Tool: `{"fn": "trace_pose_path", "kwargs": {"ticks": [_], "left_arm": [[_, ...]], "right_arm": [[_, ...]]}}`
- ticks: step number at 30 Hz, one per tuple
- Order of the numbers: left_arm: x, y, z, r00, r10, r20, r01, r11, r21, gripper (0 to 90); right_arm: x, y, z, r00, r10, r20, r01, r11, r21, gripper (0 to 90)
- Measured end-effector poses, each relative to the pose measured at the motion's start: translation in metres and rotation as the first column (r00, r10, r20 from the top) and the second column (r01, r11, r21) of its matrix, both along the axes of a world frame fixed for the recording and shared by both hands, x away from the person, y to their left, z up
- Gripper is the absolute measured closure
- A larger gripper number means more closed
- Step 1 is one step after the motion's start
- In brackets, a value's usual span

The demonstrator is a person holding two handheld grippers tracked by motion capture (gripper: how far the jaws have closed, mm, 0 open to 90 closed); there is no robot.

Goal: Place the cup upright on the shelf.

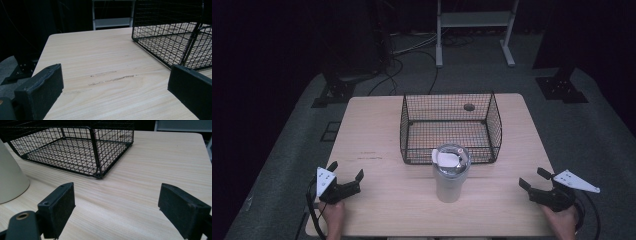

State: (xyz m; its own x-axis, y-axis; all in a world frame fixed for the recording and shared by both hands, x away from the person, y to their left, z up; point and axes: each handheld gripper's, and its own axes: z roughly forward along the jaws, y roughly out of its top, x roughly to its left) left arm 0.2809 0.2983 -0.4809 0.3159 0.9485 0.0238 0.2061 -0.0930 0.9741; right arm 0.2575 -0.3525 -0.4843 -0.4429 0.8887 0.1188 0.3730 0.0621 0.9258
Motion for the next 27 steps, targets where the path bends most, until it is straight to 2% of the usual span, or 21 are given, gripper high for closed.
{"fn": "trace_pose_path", "kwargs": {"ticks": [5,10,14,16,17,20,22,23,25,26,27], "left_arm": [[0.0,0.0,0.0,1.0,0.0,-0.001,0.0,1.0,0.0,0.0],[0.0,0.0,0.0,1.0,0.002,0.001,-0.002,1.0,-0.002,0.0],[0.0,0.001,0.0,1.0,0.003,0.002,-0.003,1.0,-0.005,0.0],[-0.001,0.001,0.0,1.0,0.003,0.004,-0.003,1.0,-0.007,0.0],[-0.001,0.001,0.0,1.0,0.003,0.004,-0.003,1.0,-0.007,0.0],[-0.001,0.002,0.0,1.0,0.003,0.003,-0.003,0.9999,-0.01,0.0],[-0.001,0.002,0.0,1.0,0.003,0.006,-0.003,0.9999,-0.014,0.0],[-0.001,0.002,0.0,1.0,0.002,0.006,-0.002,0.9999,-0.014,0.0],[-0.001,0.003,0.0,1.0,0.004,0.005,-0.004,0.9999,-0.015,0.0],[-0.001,0.003,0.0,1.0,0.004,0.007,-0.004,0.9999,-0.017,0.0],[-0.001,0.003,0.0,1.0,0.004,0.007,-0.004,0.9999,-0.017,0.0]], "right_arm": [[-0.002,0.001,0.004,0.9999,0.007,0.009,-0.007,1.0,0.002,13.1],[-0.003,0.007,0.009,0.9991,0.041,0.014,-0.041,0.9991,0.014,12.5],[-0.007,0.019,0.016,0.9963,0.082,0.024,-0.083,0.9964,0.021,12.3],[-0.009,0.027,0.02,0.9927,0.117,0.029,-0.118,0.9928,0.023,12.4],[-0.009,0.027,0.02,0.9927,0.117,0.029,-0.118,0.9928,0.023,12.4],[-0.013,0.048,0.03,0.9852,0.166,0.042,-0.166,0.9861,-0.007,12.3],[-0.013,0.054,0.032,0.9837,0.176,0.039,-0.176,0.9845,-0.006,12.3],[-0.014,0.066,0.035,0.9776,0.207,0.036,-0.207,0.9782,-0.018,12.3],[-0.014,0.071,0.037,0.976,0.215,0.034,-0.214,0.9765,-0.024,12.3],[-0.014,0.082,0.039,0.9695,0.241,0.041,-0.241,0.9703,-0.023,11.8],[-0.014,0.082,0.039,0.9695,0.241,0.041,-0.241,0.9703,-0.023,11.8]]}}
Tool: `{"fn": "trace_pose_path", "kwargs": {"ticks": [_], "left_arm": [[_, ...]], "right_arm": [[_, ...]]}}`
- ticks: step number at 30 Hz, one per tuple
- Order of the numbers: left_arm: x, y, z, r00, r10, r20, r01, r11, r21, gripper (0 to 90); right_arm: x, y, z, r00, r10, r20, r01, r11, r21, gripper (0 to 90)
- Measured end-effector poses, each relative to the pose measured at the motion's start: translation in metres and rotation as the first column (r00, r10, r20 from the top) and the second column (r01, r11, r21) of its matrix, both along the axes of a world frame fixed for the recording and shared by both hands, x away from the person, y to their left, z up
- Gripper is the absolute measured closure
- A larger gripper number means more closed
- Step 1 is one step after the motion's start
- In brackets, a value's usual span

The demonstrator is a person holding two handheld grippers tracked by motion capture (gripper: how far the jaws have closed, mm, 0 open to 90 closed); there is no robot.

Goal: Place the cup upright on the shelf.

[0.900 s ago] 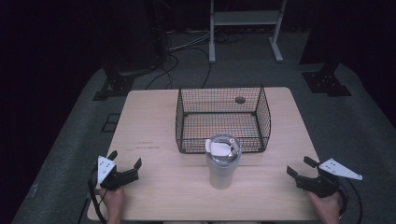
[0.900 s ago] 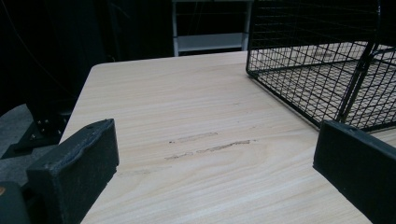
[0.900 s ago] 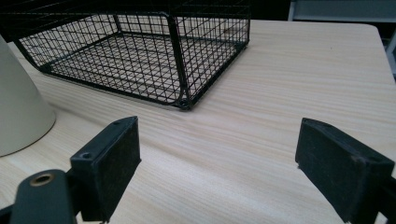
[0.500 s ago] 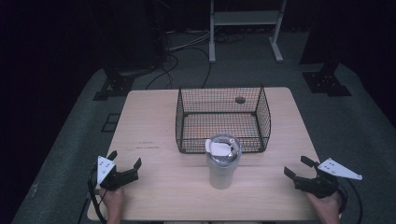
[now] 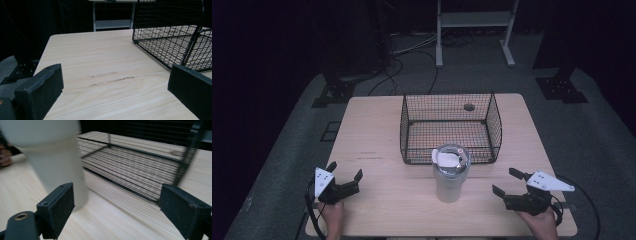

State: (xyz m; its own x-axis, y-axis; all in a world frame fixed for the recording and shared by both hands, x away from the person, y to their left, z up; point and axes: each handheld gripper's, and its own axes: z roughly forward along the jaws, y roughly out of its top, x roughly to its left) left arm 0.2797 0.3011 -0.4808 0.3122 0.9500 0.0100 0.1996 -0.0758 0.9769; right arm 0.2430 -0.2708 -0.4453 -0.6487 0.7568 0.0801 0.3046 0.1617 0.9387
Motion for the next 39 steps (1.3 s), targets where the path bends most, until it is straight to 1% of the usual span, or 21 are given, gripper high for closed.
{"fn": "trace_pose_path", "kwargs": {"ticks": [1,2,3,4,5,6,7,9,11,12,13,14,15,16,21,23,24,25,26,35,39], "left_arm": [[0.0,0.0,0.0,1.0,0.0,0.0,0.0,1.0,0.0,0.0],[0.0,0.0,0.0,1.0,0.0,0.0,0.0,1.0,0.0,0.0],[0.0,0.0,0.0,1.0,0.0,0.001,0.0,1.0,-0.001,0.0],[0.0,0.0,0.0,1.0,0.0,0.001,0.0,1.0,-0.001,0.0],[0.0,0.0,0.0,1.0,0.0,0.001,0.0,1.0,-0.001,0.0],[0.0,0.0,0.0,1.0,-0.001,0.0,0.001,1.0,-0.002,0.0],[0.0,0.0,0.0,1.0,-0.001,0.0,0.001,1.0,-0.002,0.0],[0.0,0.0,0.0,1.0,-0.001,0.001,0.001,1.0,-0.002,0.0],[0.0,0.0,0.0,1.0,-0.001,0.001,0.001,1.0,-0.003,0.0],[0.0,0.0,0.0,1.0,-0.001,0.001,0.001,1.0,-0.003,0.0],[0.0,0.001,0.0,1.0,-0.001,0.002,0.001,1.0,-0.003,0.0],[0.0,0.001,0.0,1.0,-0.001,0.002,0.001,1.0,-0.003,0.0],[0.0,0.001,0.0,1.0,0.0,0.001,0.0,1.0,-0.004,0.0],[0.0,0.001,0.0,1.0,0.0,0.001,0.0,1.0,-0.004,0.0],[0.0,0.001,0.0,1.0,-0.002,0.003,0.002,1.0,-0.008,0.0],[0.0,0.001,0.0,1.0,-0.001,0.003,0.001,1.0,-0.008,0.0],[0.0,0.001,0.0,1.0,-0.001,0.003,0.001,1.0,-0.008,0.0],[0.0,0.001,0.0,1.0,-0.002,0.003,0.002,1.0,-0.008,0.0],[0.0,0.001,0.0,1.0,-0.003,0.004,0.003,1.0,-0.007,0.0],[-0.001,0.002,0.0,1.0,-0.004,0.005,0.004,0.9999,-0.01,0.0],[-0.001,0.002,0.0,1.0,-0.004,0.005,0.004,0.9999,-0.01,0.0]], "right_arm": [[-0.001,0.009,0.001,0.9994,0.035,0.001,-0.035,0.9993,0.016,10.1],[-0.001,0.009,0.001,0.9994,0.035,0.001,-0.035,0.9993,0.016,10.1],[-0.001,0.018,0.002,0.9984,0.057,0.0,-0.057,0.9981,0.023,9.8],[-0.001,0.018,0.002,0.9984,0.057,0.0,-0.057,0.9981,0.023,9.8],[-0.002,0.027,0.002,0.9966,0.082,0.0,-0.082,0.9962,0.029,9.0],[-0.002,0.027,0.002,0.9966,0.082,0.0,-0.082,0.9962,0.029,9.0],[-0.002,0.035,0.001,0.9951,0.099,-0.002,-0.099,0.9949,0.02,8.4],[-0.002,0.04,0.0,0.994,0.109,-0.001,-0.109,0.9938,0.021,8.3],[-0.001,0.052,-0.003,0.9911,0.133,-0.014,-0.132,0.9911,0.018,7.4],[-0.001,0.052,-0.003,0.9911,0.133,-0.014,-0.132,0.9911,0.018,7.4],[0.0,0.059,-0.004,0.9888,0.149,-0.012,-0.149,0.9887,0.021,7.2],[0.0,0.059,-0.004,0.9888,0.149,-0.012,-0.149,0.9887,0.021,7.2],[0.0,0.066,-0.005,0.9876,0.156,-0.014,-0.156,0.9874,0.027,5.6],[0.0,0.066,-0.005,0.9876,0.156,-0.014,-0.156,0.9874,0.027,5.6],[0.005,0.084,-0.008,0.9842,0.176,-0.023,-0.175,0.9839,0.038,2.7],[0.005,0.086,-0.008,0.9832,0.181,-0.025,-0.18,0.9829,0.041,2.6],[0.006,0.088,-0.008,0.9835,0.179,-0.023,-0.178,0.9834,0.035,2.5],[0.009,0.092,-0.009,0.9855,0.167,-0.03,-0.166,0.9854,0.039,2.5],[0.009,0.094,-0.009,0.9854,0.167,-0.034,-0.165,0.9851,0.048,2.4],[0.016,0.111,-0.012,0.99,0.14,-0.013,-0.14,0.9899,0.025,2.0],[0.02,0.116,-0.013,0.9919,0.127,-0.011,-0.126,0.9915,0.031,2.0]]}}
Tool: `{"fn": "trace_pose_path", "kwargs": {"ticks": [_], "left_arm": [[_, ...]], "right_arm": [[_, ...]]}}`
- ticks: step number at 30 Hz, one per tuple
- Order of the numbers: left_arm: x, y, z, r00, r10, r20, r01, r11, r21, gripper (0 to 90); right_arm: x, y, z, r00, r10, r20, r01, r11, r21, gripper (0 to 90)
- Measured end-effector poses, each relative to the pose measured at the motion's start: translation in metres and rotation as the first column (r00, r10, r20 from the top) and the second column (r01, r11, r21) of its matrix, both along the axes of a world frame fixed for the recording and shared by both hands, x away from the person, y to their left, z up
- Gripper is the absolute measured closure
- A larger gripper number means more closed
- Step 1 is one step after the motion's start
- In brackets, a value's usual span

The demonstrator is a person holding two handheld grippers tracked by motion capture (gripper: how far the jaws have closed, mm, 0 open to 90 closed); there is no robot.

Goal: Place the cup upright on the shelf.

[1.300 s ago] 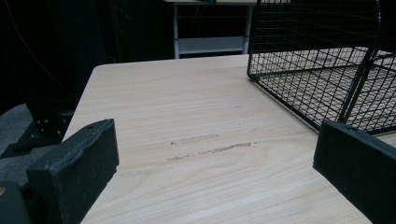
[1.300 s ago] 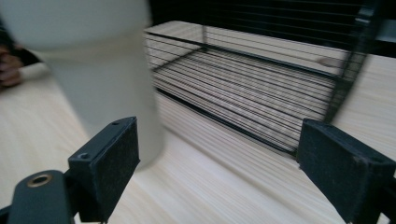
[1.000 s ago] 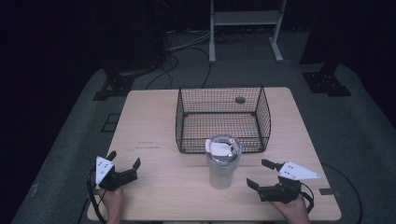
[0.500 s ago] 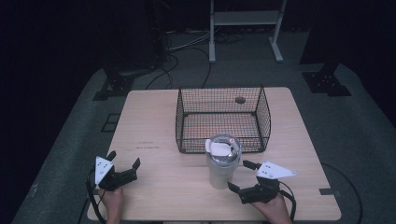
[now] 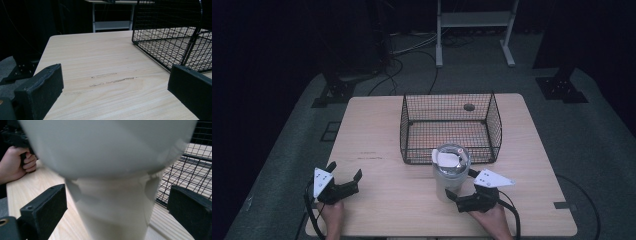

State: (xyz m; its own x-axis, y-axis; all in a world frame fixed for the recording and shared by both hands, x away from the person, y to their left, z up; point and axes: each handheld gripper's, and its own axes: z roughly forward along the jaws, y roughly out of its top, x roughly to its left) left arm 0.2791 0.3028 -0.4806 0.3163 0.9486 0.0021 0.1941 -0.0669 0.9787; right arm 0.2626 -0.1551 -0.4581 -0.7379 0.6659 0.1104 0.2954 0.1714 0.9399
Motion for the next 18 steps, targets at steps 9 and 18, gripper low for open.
{"fn": "trace_pose_path", "kwargs": {"ticks": [9,18], "left_arm": [[0.0,0.0,0.0,1.0,0.0,0.001,0.0,1.0,-0.003,0.0],[0.0,0.001,0.0,1.0,0.0,0.001,0.0,1.0,-0.005,0.0]], "right_arm": [[0.007,0.016,-0.002,0.9995,-0.016,0.028,0.015,0.9995,0.028,1.9],[0.009,0.024,-0.003,0.9972,-0.037,0.065,0.034,0.9983,0.047,3.4]]}}
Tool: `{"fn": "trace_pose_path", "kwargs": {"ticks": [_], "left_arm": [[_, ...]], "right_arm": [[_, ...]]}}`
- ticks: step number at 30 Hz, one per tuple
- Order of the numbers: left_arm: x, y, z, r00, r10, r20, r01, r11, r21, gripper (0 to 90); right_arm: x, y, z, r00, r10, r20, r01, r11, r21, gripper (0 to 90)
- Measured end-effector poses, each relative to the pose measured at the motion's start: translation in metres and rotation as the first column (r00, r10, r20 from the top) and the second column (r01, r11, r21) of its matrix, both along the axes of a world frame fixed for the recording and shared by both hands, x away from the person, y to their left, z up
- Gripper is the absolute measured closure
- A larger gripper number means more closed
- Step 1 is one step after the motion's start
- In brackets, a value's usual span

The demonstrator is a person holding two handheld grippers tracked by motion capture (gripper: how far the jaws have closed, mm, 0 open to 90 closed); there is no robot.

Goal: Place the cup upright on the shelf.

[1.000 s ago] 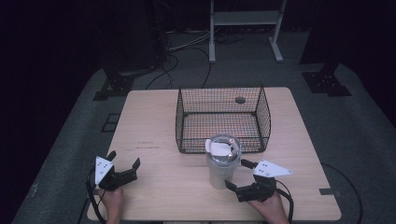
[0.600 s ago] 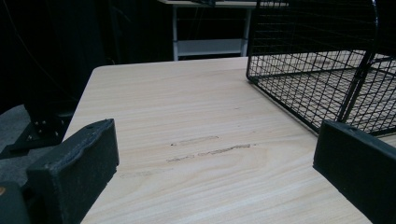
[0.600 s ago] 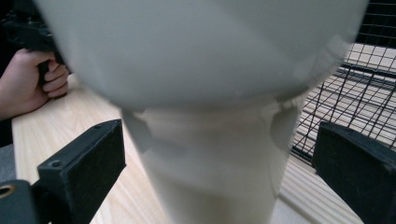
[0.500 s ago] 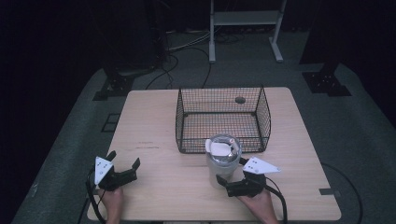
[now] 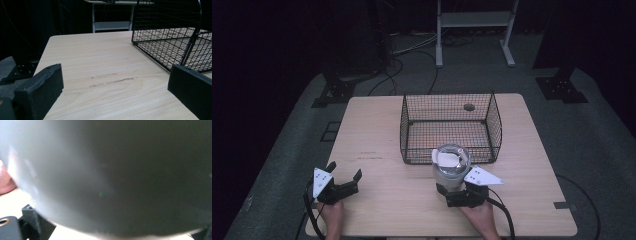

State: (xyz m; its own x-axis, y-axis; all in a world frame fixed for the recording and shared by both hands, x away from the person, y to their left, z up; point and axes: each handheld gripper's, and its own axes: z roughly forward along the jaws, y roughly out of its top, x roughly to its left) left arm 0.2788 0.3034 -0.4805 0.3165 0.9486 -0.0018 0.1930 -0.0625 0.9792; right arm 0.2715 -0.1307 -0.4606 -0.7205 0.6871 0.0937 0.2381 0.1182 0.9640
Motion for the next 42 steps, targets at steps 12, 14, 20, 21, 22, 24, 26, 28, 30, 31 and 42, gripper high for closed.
{"fn": "trace_pose_path", "kwargs": {"ticks": [12,14,20,21,22,24,26,28,30,31,42], "left_arm": [[0.0002,0.0,0.0,1.0,0.0,0.0,0.0,1.0,0.0,0.0],[0.0001,0.0,0.0,1.0,0.001,0.0,-0.001,1.0,0.0,0.0],[0.0001,0.0009,0.0001,1.0,0.0,0.0,0.0,1.0,-0.002,0.0],[0.0001,0.0009,0.0001,1.0,0.0,0.0,0.0,1.0,-0.002,0.0],[0.0001,0.0011,0.0,1.0,0.0,0.0,0.0,1.0,-0.002,0.0],[0.0001,0.0011,0.0001,1.0,0.0,0.0,0.0,1.0,-0.002,0.0],[0.0001,0.0012,0.0001,1.0,0.0,0.001,0.0,1.0,-0.002,0.0],[0.0001,0.0013,0.0001,1.0,0.0,0.001,0.0,1.0,-0.002,0.0],[0.0,0.0011,0.0,1.0,0.001,0.002,-0.001,1.0,-0.006,0.0],[0.0,0.0011,0.0,1.0,0.001,0.002,-0.001,1.0,-0.006,0.0],[-0.0002,0.002,0.0002,1.0,0.002,0.003,-0.002,1.0,-0.006,0.0]], "right_arm": [[-0.0008,-0.0006,0.0002,0.9995,-0.007,0.03,0.007,0.9999,-0.011,7.4],[-0.0016,-0.0005,0.0001,0.9996,-0.006,0.029,0.006,0.9999,-0.01,7.6],[-0.0011,-0.0005,-0.0007,0.9986,0.011,0.051,-0.01,0.9999,-0.012,7.9],[-0.0011,-0.0005,-0.0007,0.9986,0.011,0.051,-0.01,0.9999,-0.012,7.9],[-0.0005,-0.0006,-0.0007,0.9985,0.016,0.053,-0.015,0.9998,-0.014,8.0],[-0.0002,-0.001,-0.0007,0.9982,0.02,0.056,-0.019,0.9997,-0.015,8.1],[-0.0003,-0.001,-0.0006,0.998,0.023,0.059,-0.022,0.9996,-0.019,8.1],[-0.0004,-0.0008,-0.0005,0.9977,0.026,0.063,-0.025,0.9994,-0.022,8.1],[-0.0001,-0.0008,-0.0004,0.9977,0.031,0.06,-0.029,0.9993,-0.022,8.1],[-0.0001,-0.0008,-0.0004,0.9977,0.031,0.06,-0.029,0.9993,-0.022,8.1],[0.0017,0.0005,0.0009,0.9966,0.055,0.061,-0.055,0.9985,0.001,8.3]]}}
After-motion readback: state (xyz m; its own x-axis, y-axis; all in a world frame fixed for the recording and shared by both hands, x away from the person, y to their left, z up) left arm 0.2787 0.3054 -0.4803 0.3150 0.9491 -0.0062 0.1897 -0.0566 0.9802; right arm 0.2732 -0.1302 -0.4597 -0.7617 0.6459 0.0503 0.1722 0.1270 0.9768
